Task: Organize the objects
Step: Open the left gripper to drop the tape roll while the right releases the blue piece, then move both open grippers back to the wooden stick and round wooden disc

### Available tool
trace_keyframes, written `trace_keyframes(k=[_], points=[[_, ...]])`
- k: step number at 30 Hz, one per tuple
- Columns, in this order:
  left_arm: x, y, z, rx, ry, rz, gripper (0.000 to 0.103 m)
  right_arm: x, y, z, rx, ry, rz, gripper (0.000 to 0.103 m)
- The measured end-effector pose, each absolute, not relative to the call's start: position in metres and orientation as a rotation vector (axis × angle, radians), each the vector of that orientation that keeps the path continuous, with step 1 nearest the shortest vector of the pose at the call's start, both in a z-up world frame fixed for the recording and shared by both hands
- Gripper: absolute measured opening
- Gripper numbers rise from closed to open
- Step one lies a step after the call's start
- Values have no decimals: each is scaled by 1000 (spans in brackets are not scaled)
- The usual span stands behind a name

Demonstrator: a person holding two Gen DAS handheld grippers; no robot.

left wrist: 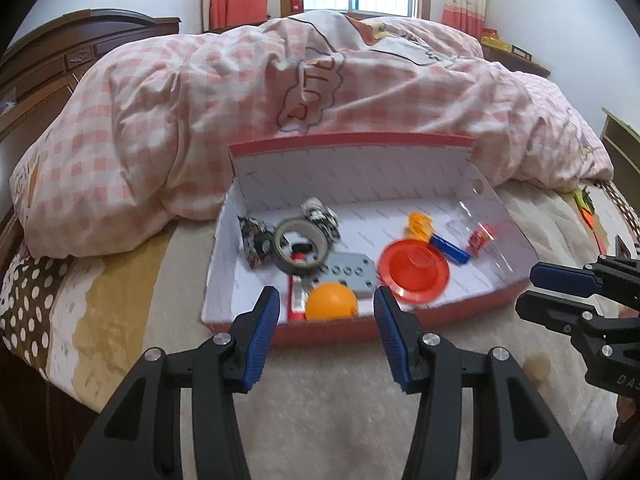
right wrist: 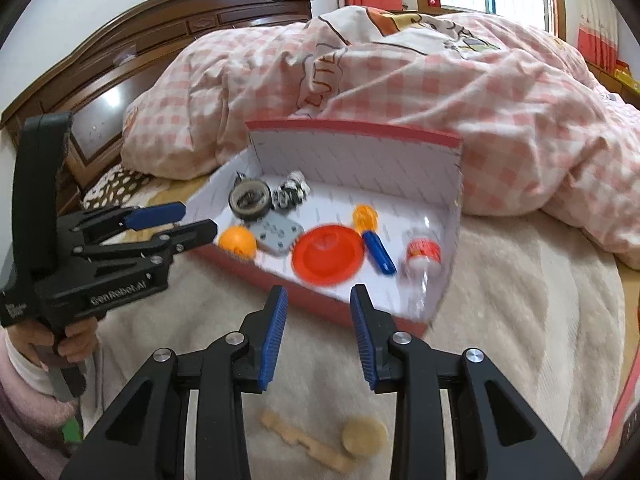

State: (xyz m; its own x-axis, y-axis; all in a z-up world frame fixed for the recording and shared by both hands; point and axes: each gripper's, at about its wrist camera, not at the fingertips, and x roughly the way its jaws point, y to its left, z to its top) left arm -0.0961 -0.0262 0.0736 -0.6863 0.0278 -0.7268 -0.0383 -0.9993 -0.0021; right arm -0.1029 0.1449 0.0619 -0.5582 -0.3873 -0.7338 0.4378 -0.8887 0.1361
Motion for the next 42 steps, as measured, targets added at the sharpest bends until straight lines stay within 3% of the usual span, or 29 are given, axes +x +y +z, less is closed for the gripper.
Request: trace_keyframes(k=[13, 33, 37, 42], points=[[-71, -7, 56, -1286, 25, 2772, 49, -73, 171, 40, 1226, 125, -2421, 34], [-51, 2, 24, -1401, 61, 2684, 49, -37, 170, 2, 1352, 383, -2246, 34], [-47, 3, 24, -1391, 65, 2666, 49, -42, 158, 2, 1319, 356, -2230, 22], [-43, 5, 26, -1377, 63, 2639, 49, -48, 139, -1, 1287, 350, -2228, 21]])
